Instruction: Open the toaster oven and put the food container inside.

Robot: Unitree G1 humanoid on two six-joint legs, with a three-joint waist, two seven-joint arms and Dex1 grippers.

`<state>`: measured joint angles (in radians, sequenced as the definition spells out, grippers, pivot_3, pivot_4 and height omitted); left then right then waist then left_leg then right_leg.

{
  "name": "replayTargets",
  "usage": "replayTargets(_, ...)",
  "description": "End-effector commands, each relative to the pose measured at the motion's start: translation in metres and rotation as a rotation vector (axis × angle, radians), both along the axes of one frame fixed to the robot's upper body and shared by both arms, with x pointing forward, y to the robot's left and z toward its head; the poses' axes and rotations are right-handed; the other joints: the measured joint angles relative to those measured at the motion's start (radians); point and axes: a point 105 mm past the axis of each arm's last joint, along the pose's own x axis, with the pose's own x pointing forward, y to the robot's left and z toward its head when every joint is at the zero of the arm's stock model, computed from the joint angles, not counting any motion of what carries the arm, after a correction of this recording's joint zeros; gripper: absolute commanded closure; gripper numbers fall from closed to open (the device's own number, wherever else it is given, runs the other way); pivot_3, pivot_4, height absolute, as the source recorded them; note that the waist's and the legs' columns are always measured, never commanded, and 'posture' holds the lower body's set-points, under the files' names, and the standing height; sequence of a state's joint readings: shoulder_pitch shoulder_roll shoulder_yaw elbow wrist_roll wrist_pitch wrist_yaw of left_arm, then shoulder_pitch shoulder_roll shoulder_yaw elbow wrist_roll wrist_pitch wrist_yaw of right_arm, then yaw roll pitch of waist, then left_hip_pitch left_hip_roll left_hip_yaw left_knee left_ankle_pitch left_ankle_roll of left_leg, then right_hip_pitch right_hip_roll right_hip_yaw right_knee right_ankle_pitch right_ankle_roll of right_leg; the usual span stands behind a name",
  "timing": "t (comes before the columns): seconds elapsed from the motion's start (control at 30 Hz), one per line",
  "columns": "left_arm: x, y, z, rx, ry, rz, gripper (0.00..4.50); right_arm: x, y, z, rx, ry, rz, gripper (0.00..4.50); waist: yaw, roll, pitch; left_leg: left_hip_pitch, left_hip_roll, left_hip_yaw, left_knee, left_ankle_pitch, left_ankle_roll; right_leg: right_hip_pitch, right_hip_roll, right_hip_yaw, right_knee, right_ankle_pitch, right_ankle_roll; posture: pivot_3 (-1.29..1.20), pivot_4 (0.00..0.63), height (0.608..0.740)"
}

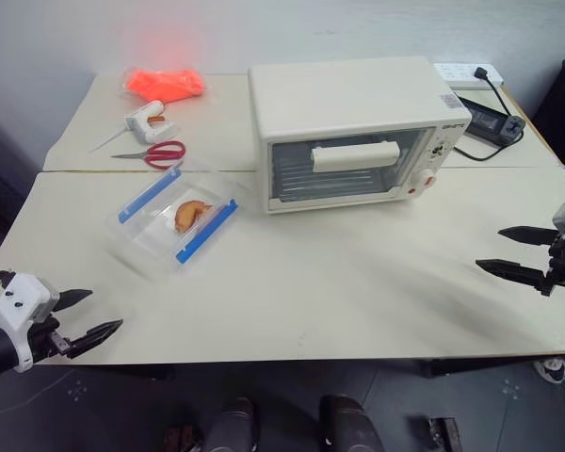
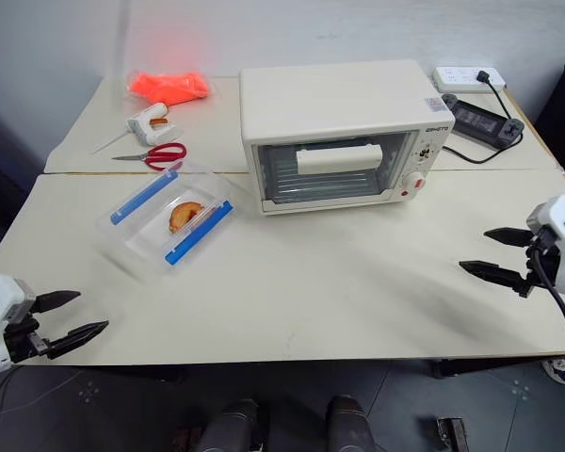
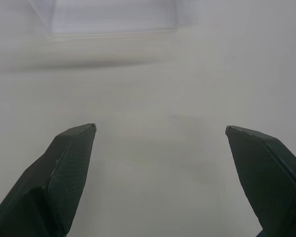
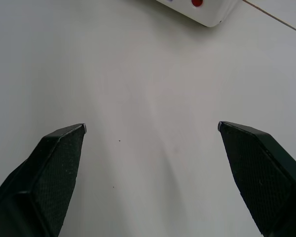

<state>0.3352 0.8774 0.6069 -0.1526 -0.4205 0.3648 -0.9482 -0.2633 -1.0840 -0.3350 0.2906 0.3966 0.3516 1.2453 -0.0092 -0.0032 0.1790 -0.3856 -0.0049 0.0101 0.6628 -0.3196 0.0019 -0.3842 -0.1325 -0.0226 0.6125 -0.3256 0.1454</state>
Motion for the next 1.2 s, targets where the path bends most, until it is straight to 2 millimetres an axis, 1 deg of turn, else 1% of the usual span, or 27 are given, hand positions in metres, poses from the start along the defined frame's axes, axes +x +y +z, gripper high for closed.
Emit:
replayTargets(0.03, -0.004, 0.0, 0.001, 0.018, -0.002, -0.019, 0.0, 0.0, 0.001, 0.016, -0.024, -0.054, 0.004, 0.02, 0.0, 0.0, 0.0, 0.0, 0.0, 0.0, 0.0, 0.0, 0.0, 0.0, 0.0, 0.0, 0.0, 0.0, 0.0, 0.0, 0.15, 0.74)
replayTargets(0.43, -0.004, -0.002, -0.008, -0.035, 0.018, 0.017, 0.0, 0.0, 0.001, 0.016, -0.023, -0.071, -0.017, 0.02, -0.003, 0.0, 0.0, 0.0, 0.0, 0.0, 0.0, 0.0, 0.0, 0.0, -0.001, 0.0, 0.0, 0.0, 0.0, 0.0, 0.15, 0.74)
replayTargets(0.5, -0.005, -0.004, -0.009, -0.075, 0.027, 0.025, 0.0, 0.0, 0.001, 0.015, -0.011, -0.07, -0.027, 0.02, -0.003, 0.0, 0.0, 0.0, 0.0, 0.0, 0.0, 0.0, 0.0, 0.0, -0.001, 0.0, 0.0, 0.0, 0.0, 0.0, 0.15, 0.74)
replayTargets(0.67, -0.006, -0.017, -0.014, -0.104, 0.051, -0.007, 0.0, -0.004, 0.007, 0.012, 0.017, -0.058, -0.031, 0.02, -0.003, 0.0, 0.0, 0.0, 0.0, 0.0, 0.0, 0.0, 0.0, 0.0, -0.001, 0.0, 0.0, 0.0, 0.0, 0.0, 0.15, 0.74)
replayTargets(0.8, -0.008, -0.04, -0.013, -0.146, 0.076, -0.084, 0.0, -0.005, 0.015, 0.011, 0.038, -0.077, -0.032, 0.02, -0.002, 0.0, 0.0, 0.0, 0.0, 0.0, 0.0, 0.0, 0.0, 0.0, -0.001, 0.0, 0.0, 0.0, 0.0, 0.0, 0.15, 0.74)
replayTargets(0.9, -0.01, -0.064, -0.002, -0.217, 0.082, -0.164, 0.0, -0.005, 0.028, 0.012, 0.092, -0.093, -0.019, 0.02, -0.001, 0.0, 0.0, 0.0, 0.0, 0.0, 0.001, 0.0, 0.0, 0.001, -0.001, 0.001, 0.001, 0.0, 0.0, 0.0, 0.15, 0.74)
replayTargets(1.03, -0.013, -0.102, 0.026, -0.307, 0.074, -0.324, 0.0, -0.007, 0.058, 0.009, 0.138, -0.102, 0.031, 0.02, 0.003, 0.0, 0.0, 0.0, 0.001, -0.001, 0.001, 0.0, -0.001, 0.001, -0.001, 0.001, 0.001, 0.0, 0.0, 0.0, 0.15, 0.74)
replayTargets(1.13, -0.012, -0.127, 0.06, -0.377, 0.045, -0.467, 0.0, -0.004, 0.082, 0.014, 0.178, -0.129, 0.081, 0.02, 0.006, 0.0, 0.0, 0.0, 0.001, -0.002, 0.002, 0.001, -0.002, 0.001, 0.0, 0.001, 0.003, 0.001, -0.001, 0.0, 0.15, 0.74)
replayTargets(1.2, -0.007, -0.141, 0.087, -0.406, 0.013, -0.577, 0.0, 0.004, 0.093, 0.023, 0.198, -0.172, 0.096, 0.02, 0.008, 0.0, 0.0, 0.001, 0.001, -0.002, 0.002, 0.002, -0.002, 0.001, 0.0, 0.0, 0.004, 0.001, -0.001, 0.0, 0.15, 0.74)
